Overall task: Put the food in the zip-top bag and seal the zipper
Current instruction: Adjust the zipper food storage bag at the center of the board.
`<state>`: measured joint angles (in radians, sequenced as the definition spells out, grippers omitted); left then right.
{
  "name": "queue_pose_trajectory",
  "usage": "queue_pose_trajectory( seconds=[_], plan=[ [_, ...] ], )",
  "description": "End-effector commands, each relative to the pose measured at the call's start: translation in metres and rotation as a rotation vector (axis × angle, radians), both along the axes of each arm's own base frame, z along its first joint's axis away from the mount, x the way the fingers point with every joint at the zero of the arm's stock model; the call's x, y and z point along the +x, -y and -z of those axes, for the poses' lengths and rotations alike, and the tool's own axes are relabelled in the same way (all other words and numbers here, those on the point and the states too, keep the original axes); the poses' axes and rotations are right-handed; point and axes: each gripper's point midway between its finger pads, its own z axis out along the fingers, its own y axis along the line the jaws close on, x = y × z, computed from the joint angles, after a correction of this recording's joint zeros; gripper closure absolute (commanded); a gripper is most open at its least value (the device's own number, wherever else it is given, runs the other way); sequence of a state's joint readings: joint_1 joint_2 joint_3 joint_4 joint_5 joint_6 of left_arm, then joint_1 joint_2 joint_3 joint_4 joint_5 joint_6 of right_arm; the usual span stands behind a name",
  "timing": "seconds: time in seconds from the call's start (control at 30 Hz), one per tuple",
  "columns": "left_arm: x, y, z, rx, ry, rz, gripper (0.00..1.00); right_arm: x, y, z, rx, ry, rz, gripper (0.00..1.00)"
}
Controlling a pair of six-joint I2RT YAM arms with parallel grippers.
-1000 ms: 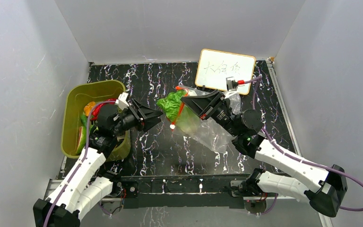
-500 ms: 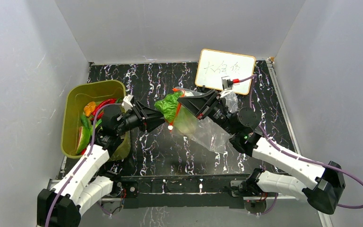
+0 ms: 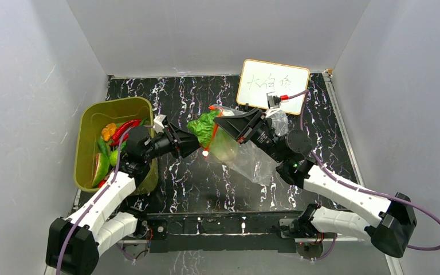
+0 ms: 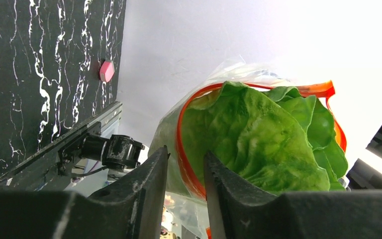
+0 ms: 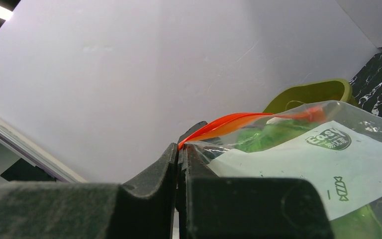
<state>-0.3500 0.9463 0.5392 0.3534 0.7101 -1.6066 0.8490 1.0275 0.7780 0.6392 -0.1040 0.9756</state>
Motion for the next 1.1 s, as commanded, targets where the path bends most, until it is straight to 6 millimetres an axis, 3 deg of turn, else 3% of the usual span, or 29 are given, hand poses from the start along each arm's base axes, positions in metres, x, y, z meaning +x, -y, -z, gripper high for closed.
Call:
queue_pose_trajectory(
  seconds=[0.0,0.17,0.5,0.63,0.87,1.07],
  plan=[
    [-0.01,0.006,-0.014,-0.053,0.028,0.066,0.74,-0.009,0.013,-0.039,0.11,0.085,0.008,1.0],
    [-0.003,0.006,-0.02,-0.067,0.067,0.044,1.0,-0.005,0.015,-0.028,0.083,0.076,0.039,1.0],
    [0.015,0.002,-0.029,0.028,0.191,-0.029,1.0,0.036,0.04,0.018,-0.09,-0.087,0.309,1.0],
    [0.016,0.0,-0.024,0.141,0.228,-0.022,1.0,0.058,0.044,0.052,-0.256,-0.212,0.413,1.0],
    [0.018,-0.011,-0.033,0.282,0.416,-0.046,1.0,0.067,0.055,0.064,-0.308,-0.226,0.492,1.0],
    [0.015,-0.01,-0.043,0.279,0.502,-0.036,1.0,0.072,0.048,0.072,-0.383,-0.232,0.49,1.0]
  ],
)
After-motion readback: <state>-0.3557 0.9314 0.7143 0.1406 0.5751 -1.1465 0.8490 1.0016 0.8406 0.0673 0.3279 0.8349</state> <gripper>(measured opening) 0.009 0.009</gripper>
